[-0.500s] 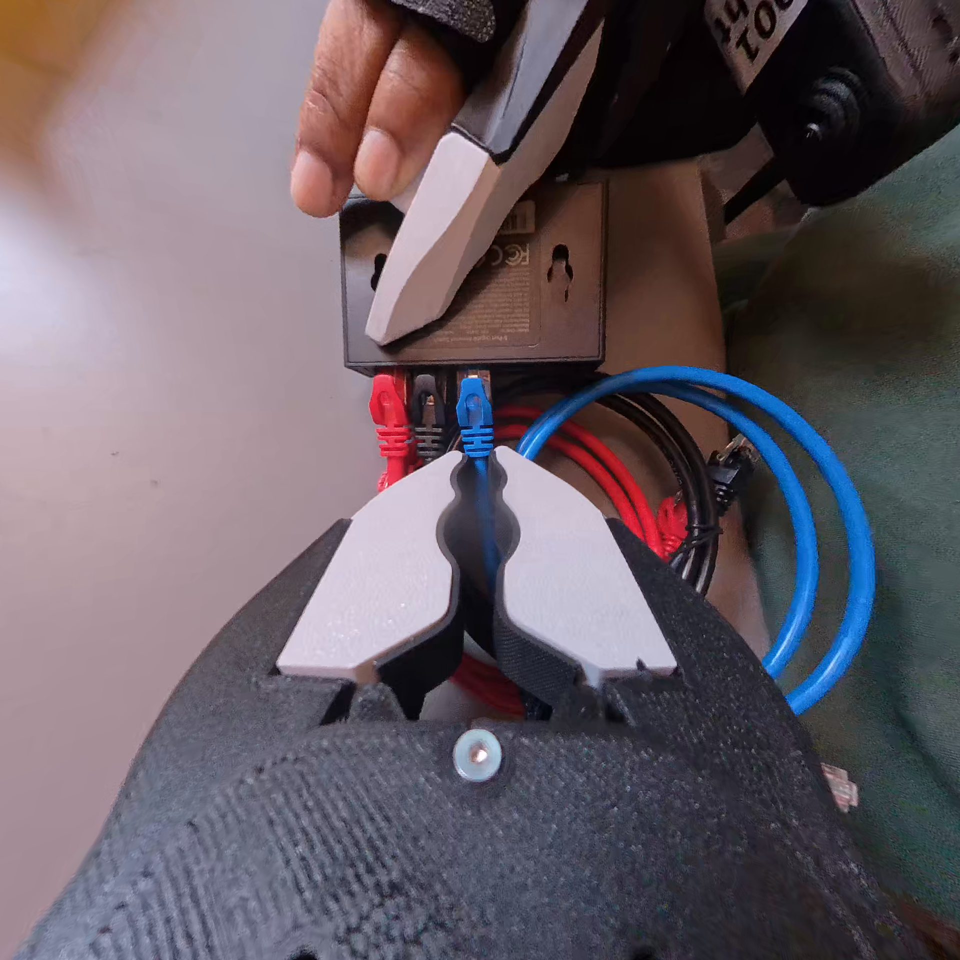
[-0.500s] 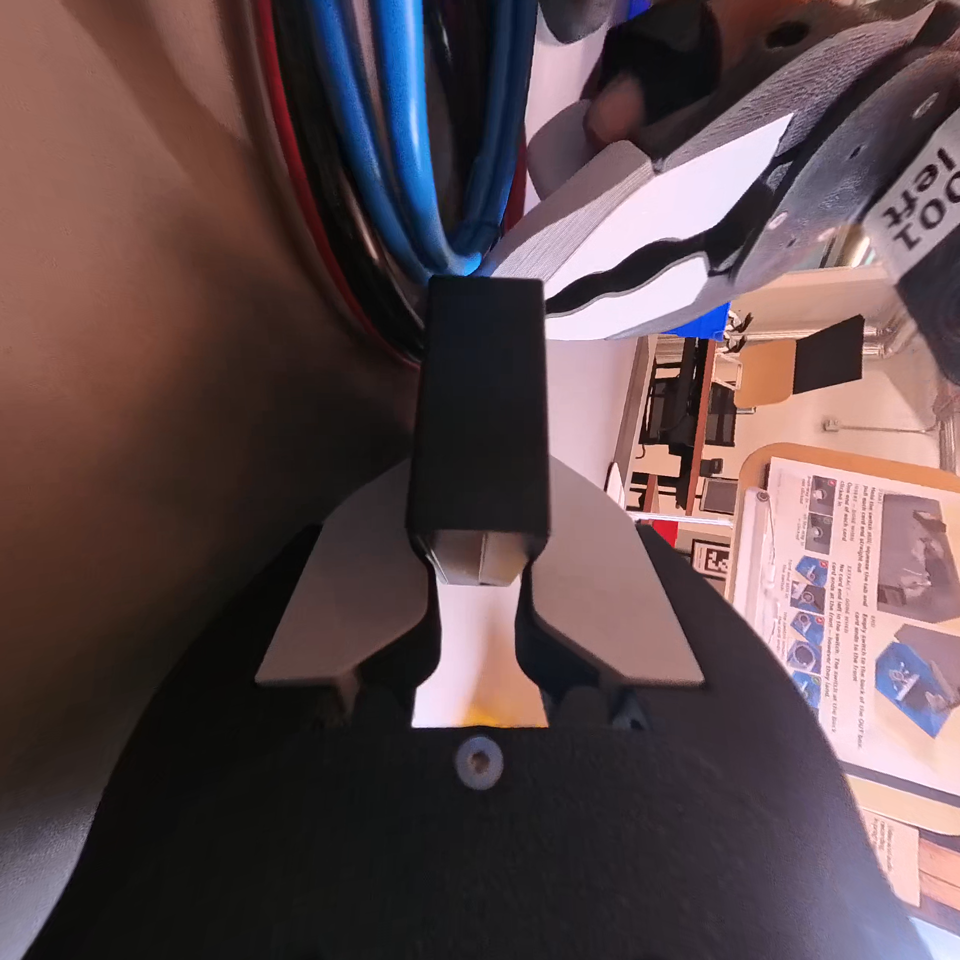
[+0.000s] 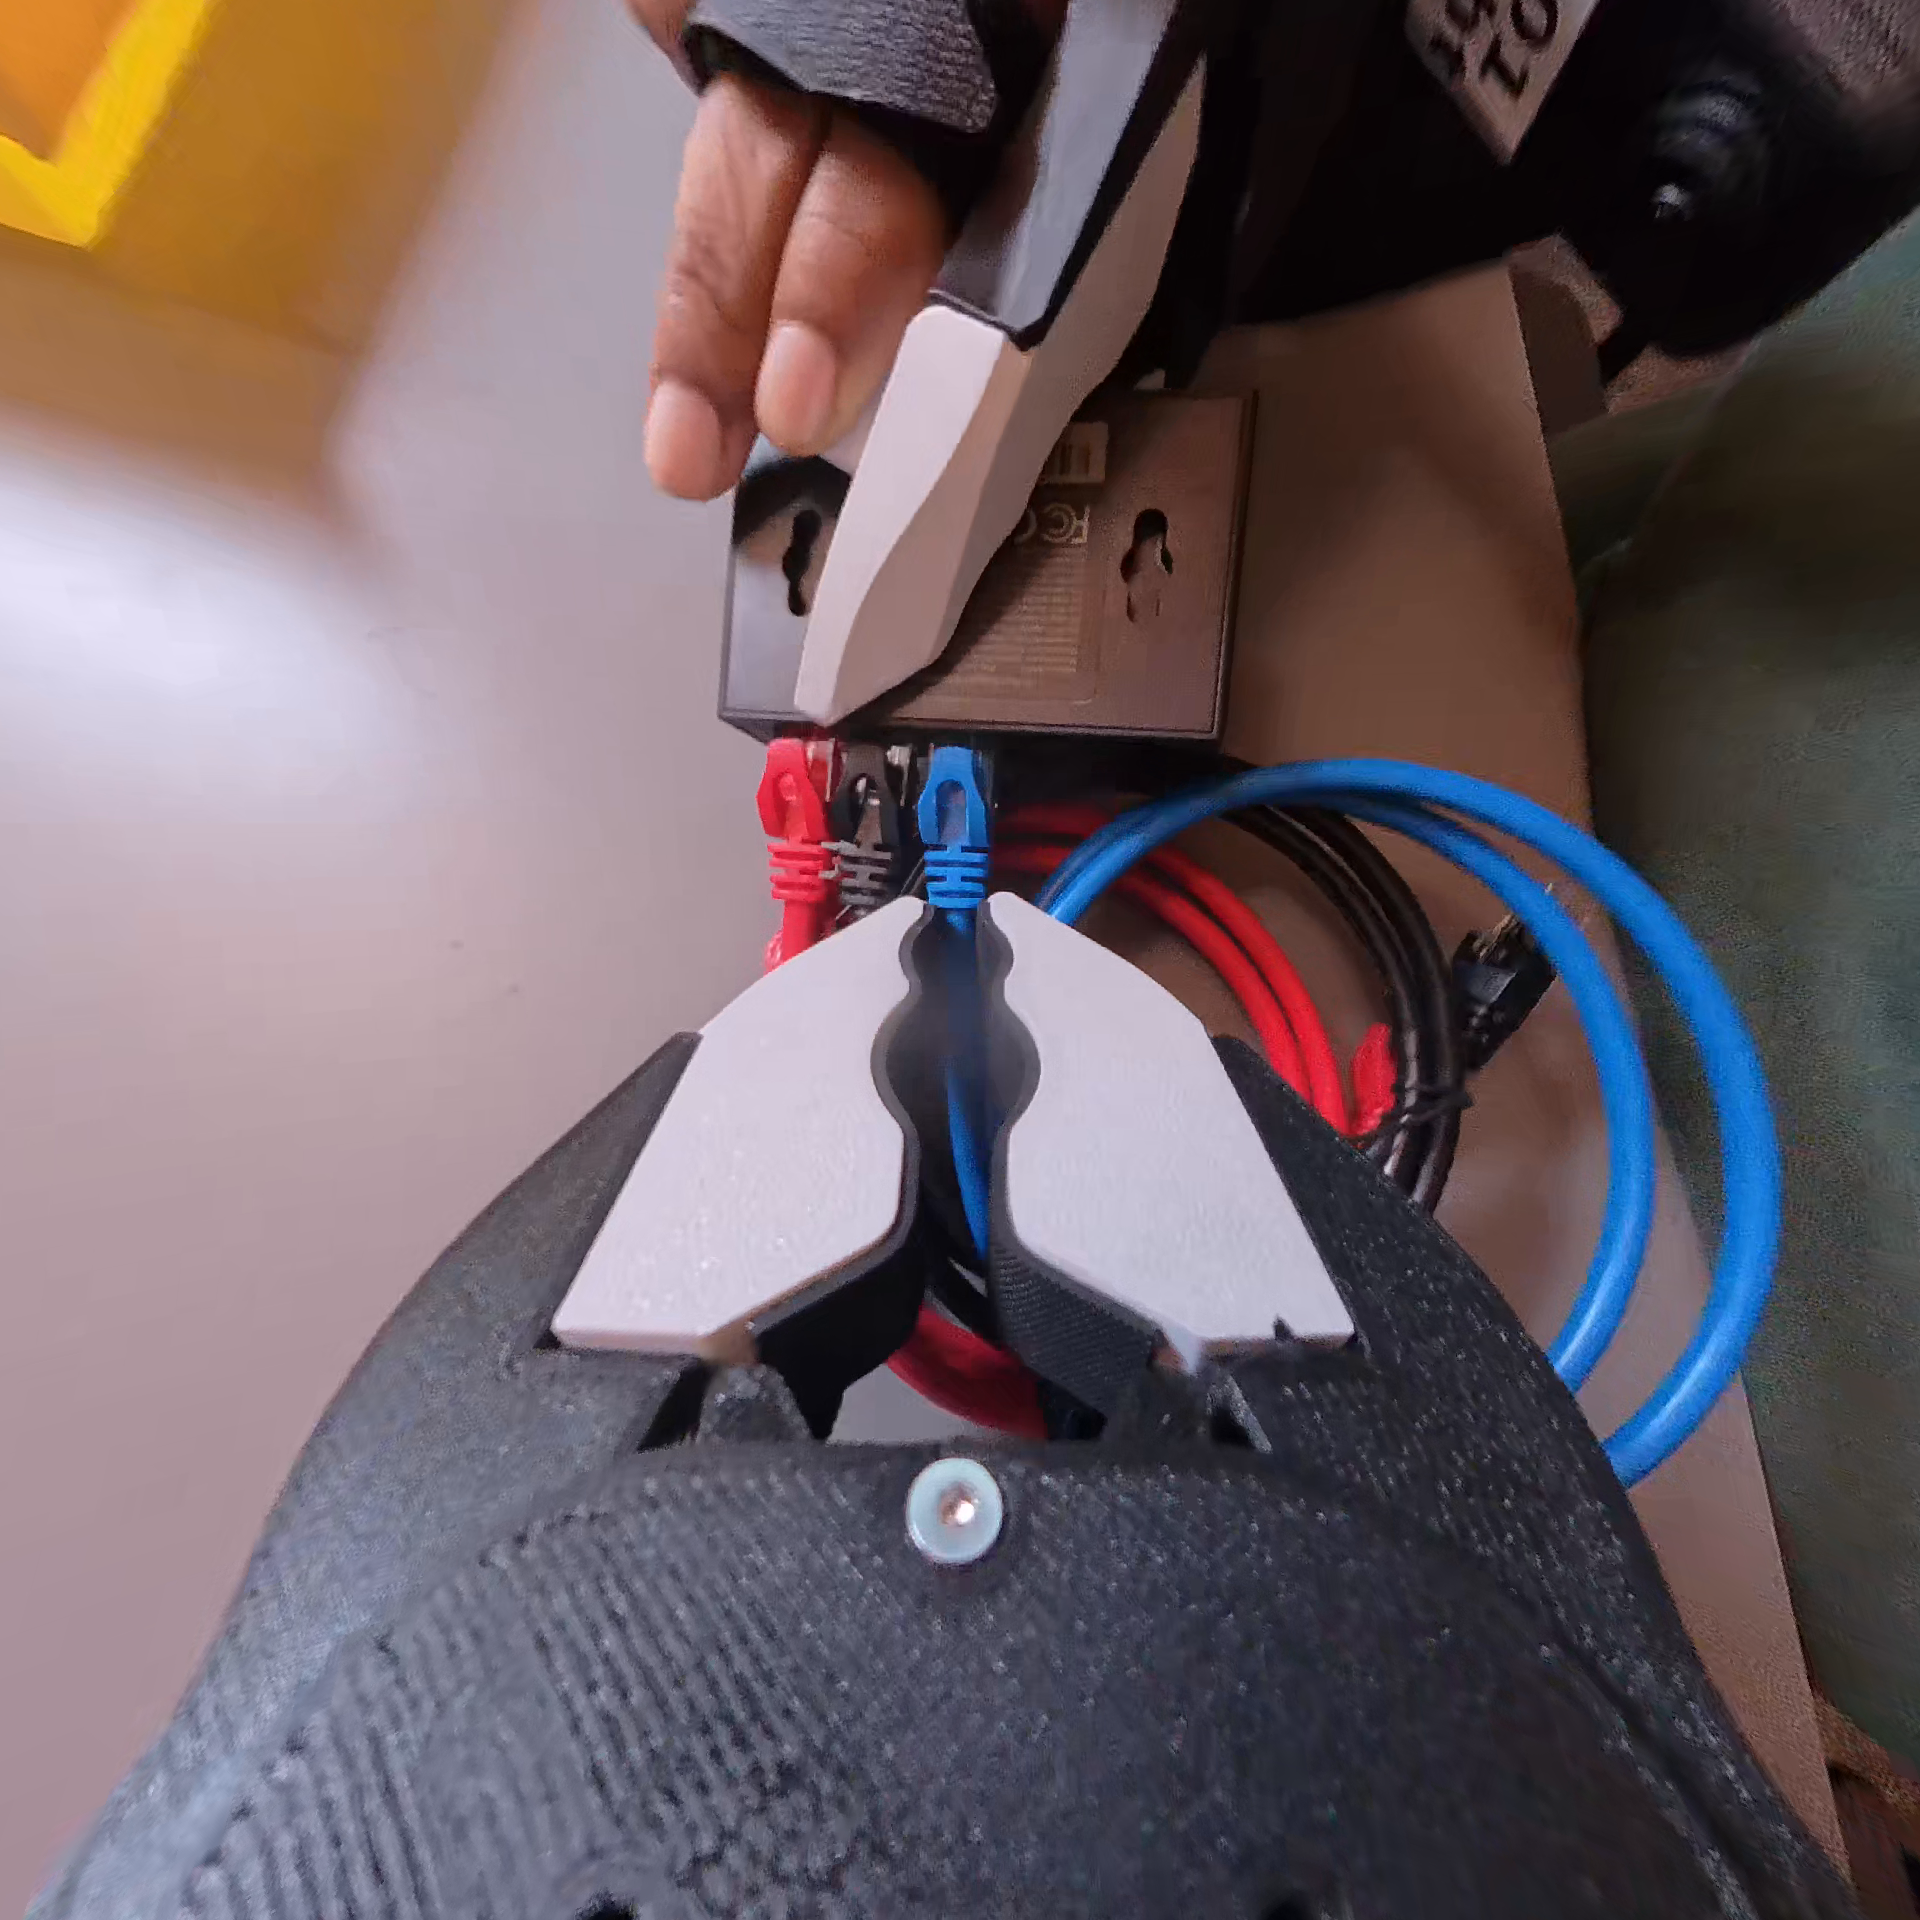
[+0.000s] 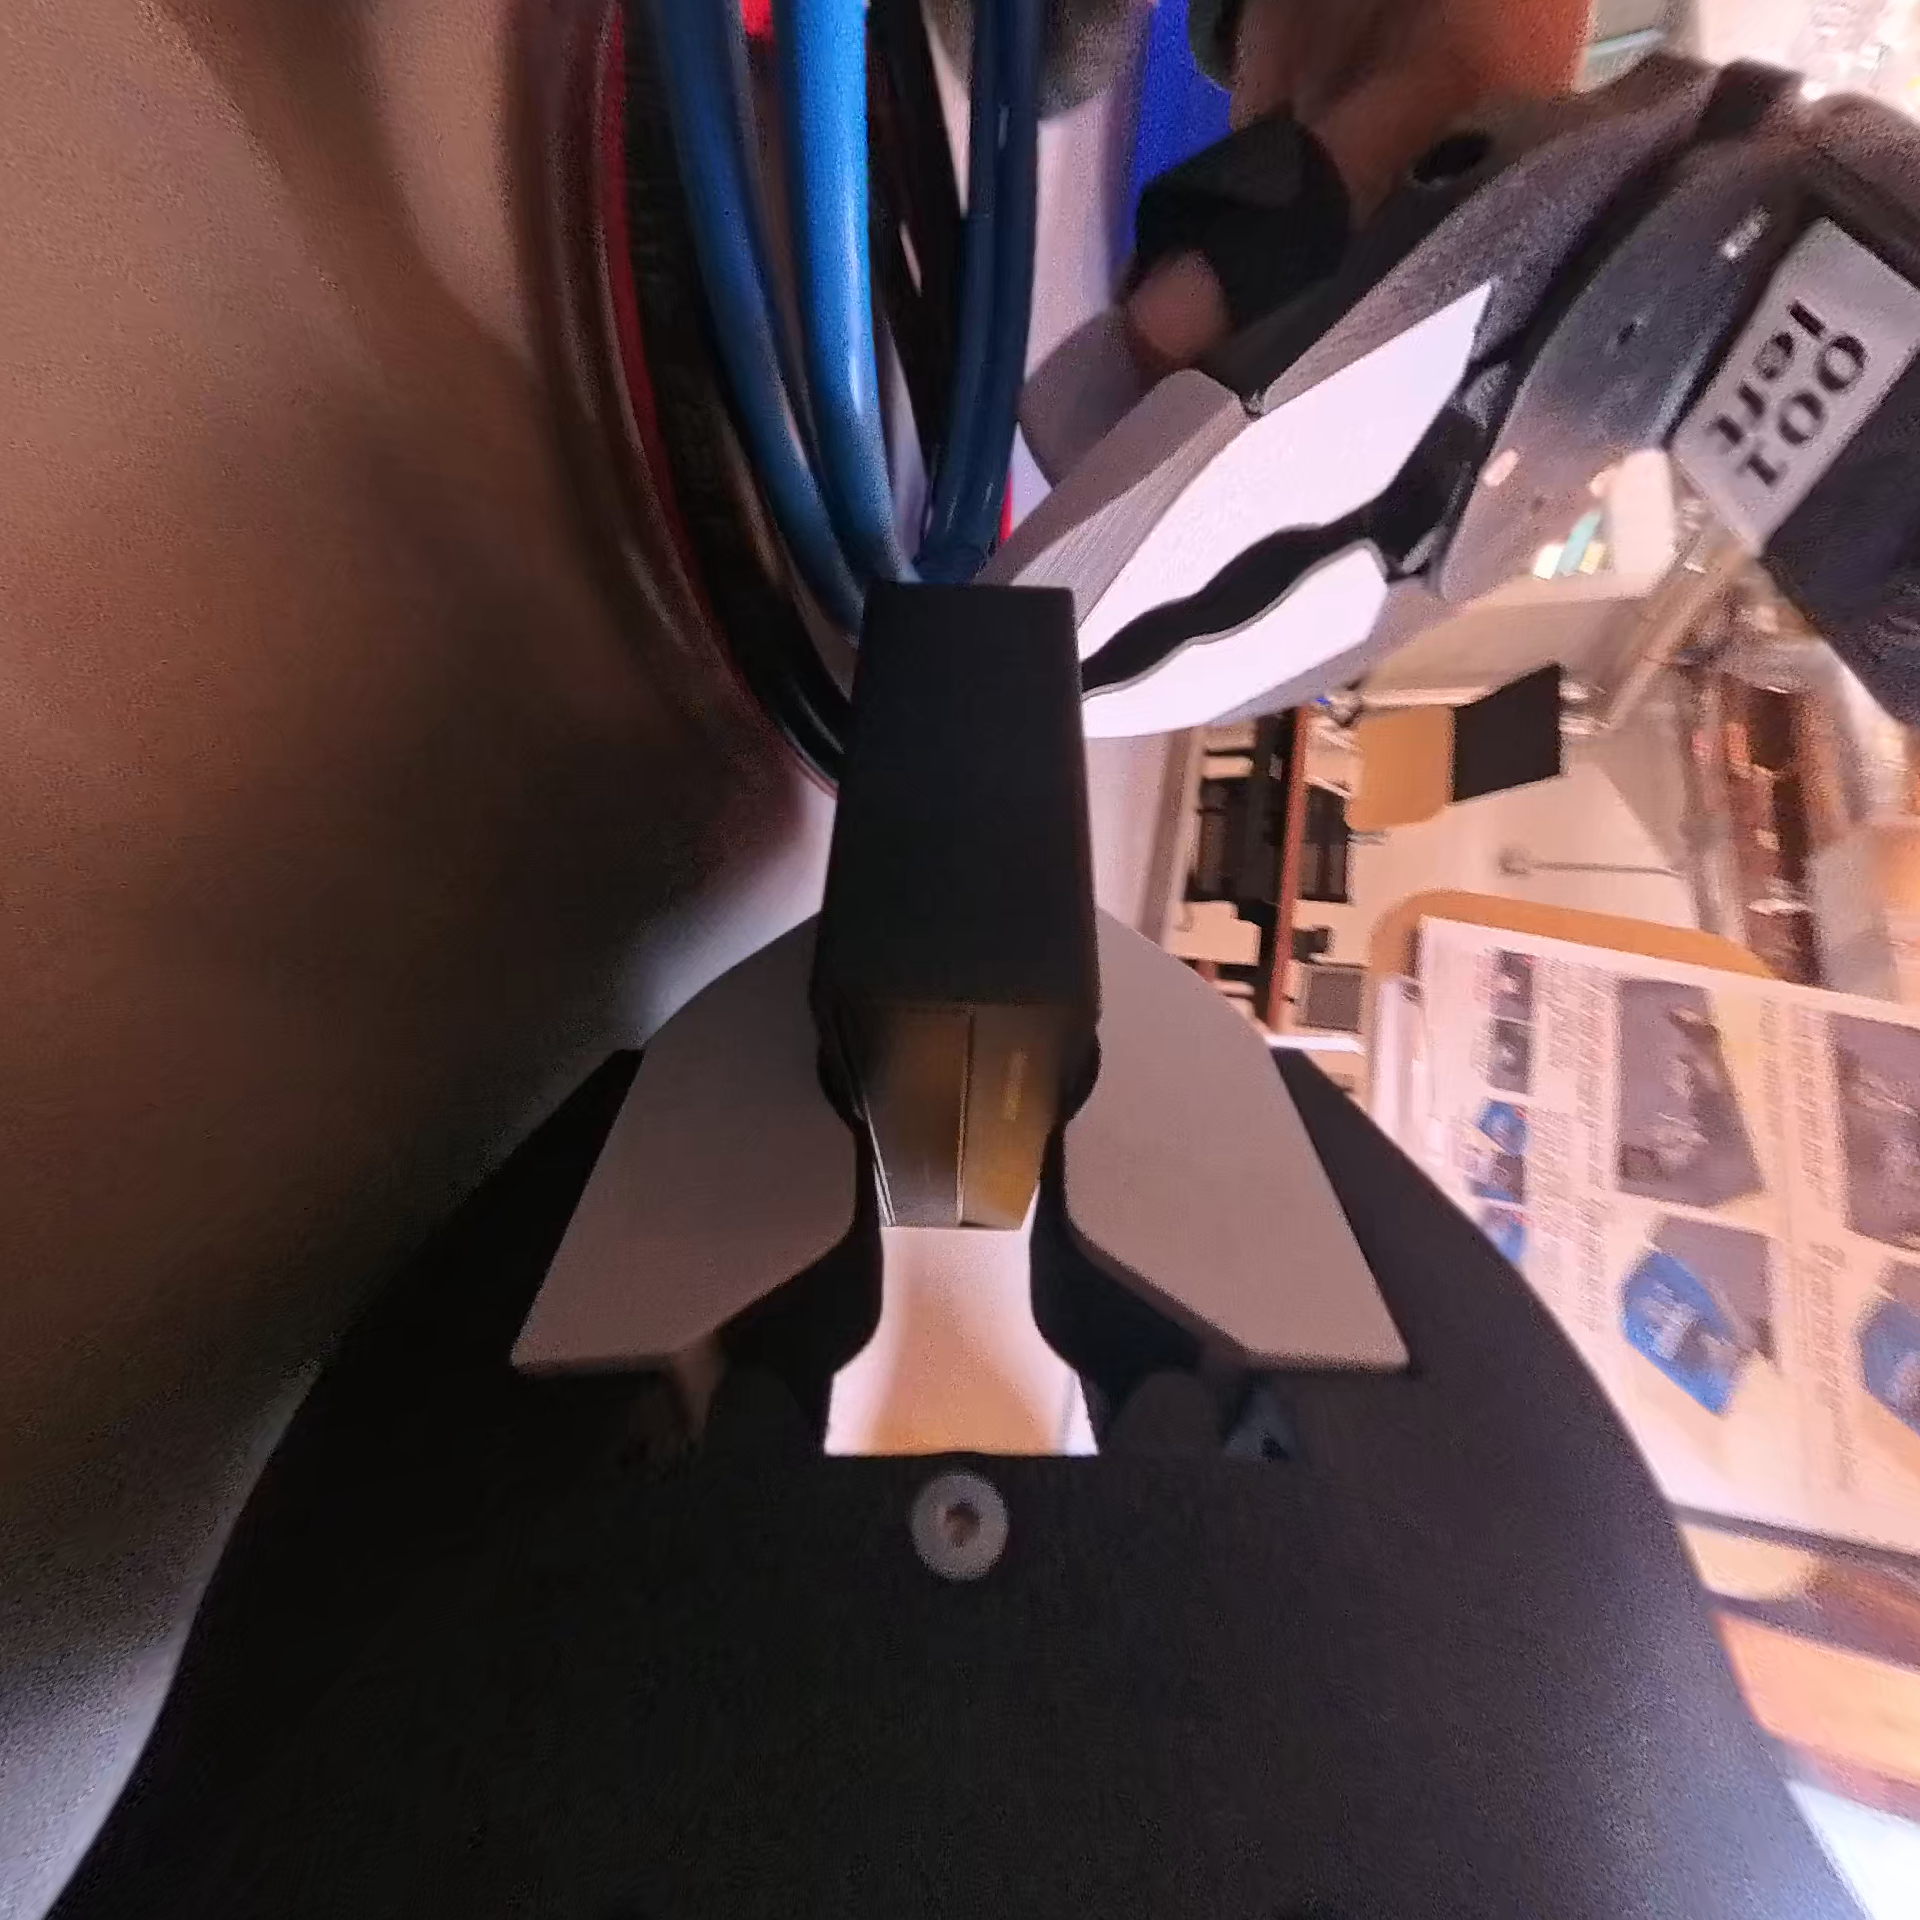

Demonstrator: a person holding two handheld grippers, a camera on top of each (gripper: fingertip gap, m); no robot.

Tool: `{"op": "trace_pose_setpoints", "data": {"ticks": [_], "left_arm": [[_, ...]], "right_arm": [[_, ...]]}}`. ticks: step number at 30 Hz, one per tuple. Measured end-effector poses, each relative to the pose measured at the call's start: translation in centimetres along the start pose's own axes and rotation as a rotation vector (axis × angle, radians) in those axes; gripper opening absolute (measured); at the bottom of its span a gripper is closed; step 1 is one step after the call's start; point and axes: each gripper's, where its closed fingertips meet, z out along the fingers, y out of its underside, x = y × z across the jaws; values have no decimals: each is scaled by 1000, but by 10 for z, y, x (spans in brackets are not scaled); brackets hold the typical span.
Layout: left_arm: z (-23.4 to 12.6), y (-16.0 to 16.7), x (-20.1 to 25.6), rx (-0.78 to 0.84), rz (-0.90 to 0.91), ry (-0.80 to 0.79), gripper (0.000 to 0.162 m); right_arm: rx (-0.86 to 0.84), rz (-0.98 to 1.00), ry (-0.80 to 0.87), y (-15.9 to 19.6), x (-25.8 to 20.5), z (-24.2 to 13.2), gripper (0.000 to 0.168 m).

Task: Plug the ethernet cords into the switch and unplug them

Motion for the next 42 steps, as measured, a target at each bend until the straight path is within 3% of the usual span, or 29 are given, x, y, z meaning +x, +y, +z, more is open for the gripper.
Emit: {"op": "trace_pose_setpoints", "data": {"ticks": [1, 4, 9, 16, 19, 24, 28, 34, 36, 39, 42], "left_arm": [[-8, -4, -2, 36, 1, -21, 10], [-38, -11, -11, 135, -6, -88, 31], [-78, -5, -25, 315, -69, -142, 46], [-132, -6, -39, 538, -72, -290, 47], [-148, -11, -44, 708, -177, -203, 46], [-151, -7, -54, 856, -365, -20, 47], [-138, -28, -42, 948, -434, 119, 53], [-63, -88, -23, 936, -534, 209, 106], [-62, -97, -31, 1010, -605, 249, 103], [-93, -96, -58, 1187, -724, 275, 91], [-97, -90, -63, 1190, -745, 232, 83]], "right_arm": [[-17, -5, 31, 1, 7, -2, 30], [-39, 21, 117, 6, 27, -9, 30], [-72, 80, 217, 11, 53, -20, 30], [-74, 300, 345, 19, 88, -41, 30], [-68, 344, 401, 17, 101, -46, 30], [-93, 448, 504, 31, 117, -59, 30], [-188, 483, 610, 53, 133, -75, 30], [-401, 275, 623, 56, 129, -62, 29], [-422, 212, 613, 48, 127, -56, 29], [-386, 145, 579, 33, 119, -47, 29], [-341, 76, 528, 17, 106, -30, 30]]}}
